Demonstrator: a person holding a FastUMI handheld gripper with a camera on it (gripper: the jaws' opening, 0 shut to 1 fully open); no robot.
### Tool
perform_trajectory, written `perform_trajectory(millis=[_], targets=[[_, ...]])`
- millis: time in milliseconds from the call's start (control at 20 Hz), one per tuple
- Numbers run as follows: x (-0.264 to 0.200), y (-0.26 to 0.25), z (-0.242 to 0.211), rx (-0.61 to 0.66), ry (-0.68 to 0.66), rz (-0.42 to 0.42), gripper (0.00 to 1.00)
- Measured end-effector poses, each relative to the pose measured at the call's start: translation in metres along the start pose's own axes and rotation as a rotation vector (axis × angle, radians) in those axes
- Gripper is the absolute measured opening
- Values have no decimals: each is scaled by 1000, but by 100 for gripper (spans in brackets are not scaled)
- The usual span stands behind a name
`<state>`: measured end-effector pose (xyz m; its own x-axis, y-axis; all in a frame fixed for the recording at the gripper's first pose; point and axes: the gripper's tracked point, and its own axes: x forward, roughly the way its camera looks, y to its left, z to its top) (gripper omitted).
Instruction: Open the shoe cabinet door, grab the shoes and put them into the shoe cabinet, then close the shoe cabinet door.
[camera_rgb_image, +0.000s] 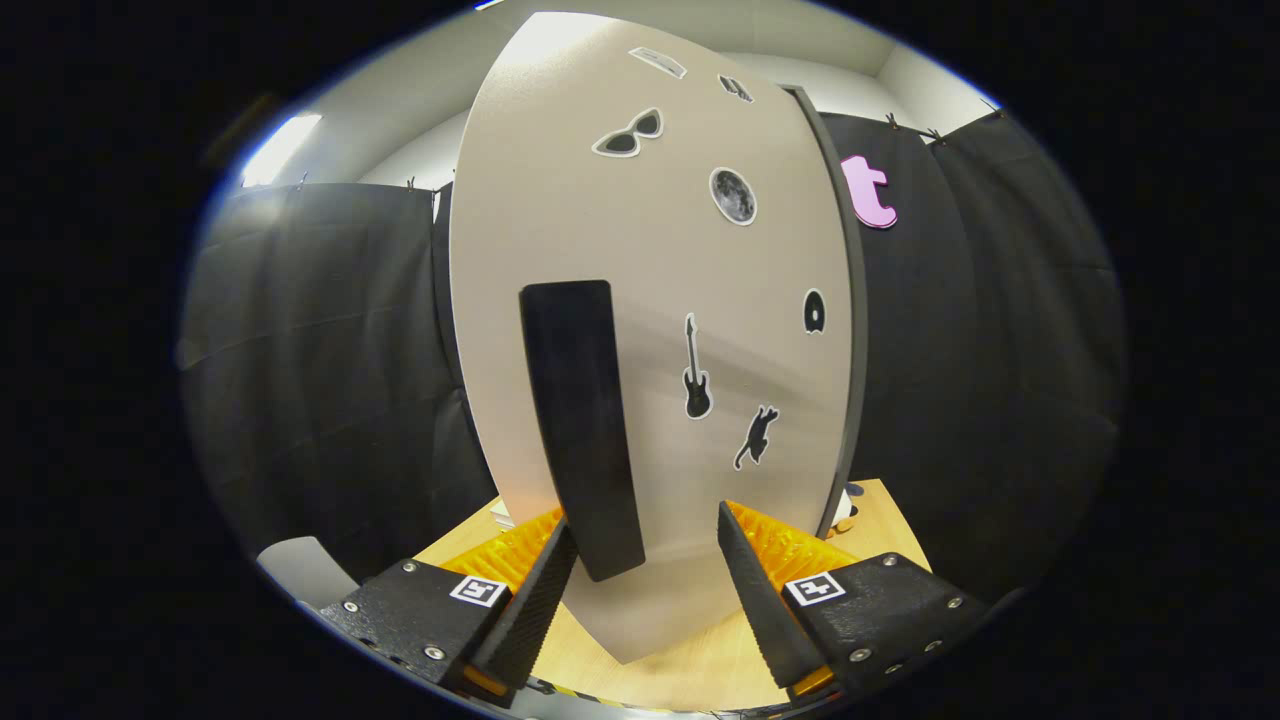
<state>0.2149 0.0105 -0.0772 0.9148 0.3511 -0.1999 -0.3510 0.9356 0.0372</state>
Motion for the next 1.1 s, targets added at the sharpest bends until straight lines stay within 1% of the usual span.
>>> perform_trajectory(millis=[150,350,800,1100], targets=[[17,8,4,16,-4,1,92],[34,16,9,24,-4,-4,94],[63,26,15,5,3,-20,94],[80,33,22,-14,-28,-33,94]])
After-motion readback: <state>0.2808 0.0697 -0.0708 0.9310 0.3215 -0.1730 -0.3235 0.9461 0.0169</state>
